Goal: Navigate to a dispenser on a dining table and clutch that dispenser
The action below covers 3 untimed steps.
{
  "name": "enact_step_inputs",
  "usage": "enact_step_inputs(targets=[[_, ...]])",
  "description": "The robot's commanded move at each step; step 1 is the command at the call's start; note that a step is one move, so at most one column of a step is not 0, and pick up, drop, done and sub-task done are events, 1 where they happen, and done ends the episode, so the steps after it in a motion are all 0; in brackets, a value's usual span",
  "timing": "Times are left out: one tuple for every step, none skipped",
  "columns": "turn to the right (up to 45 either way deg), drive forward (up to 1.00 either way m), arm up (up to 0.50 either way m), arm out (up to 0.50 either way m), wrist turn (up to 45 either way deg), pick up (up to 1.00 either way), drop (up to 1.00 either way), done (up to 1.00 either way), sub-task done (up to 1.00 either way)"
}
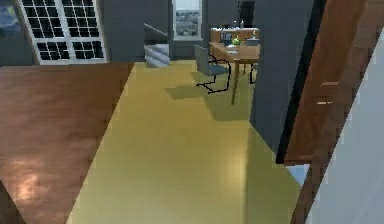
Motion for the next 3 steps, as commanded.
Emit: enact_step_inputs(targets=[[0.0,1.00,0.00,0.00,0.0,0.00,0.00,0.00,0.00],[3.0,0.00,0.00,0.00,0.0,0.00,0.00,0.00,0.00],[0.0,1.00,0.00,0.00,0.0,0.00,0.00,0.00,0.00]])
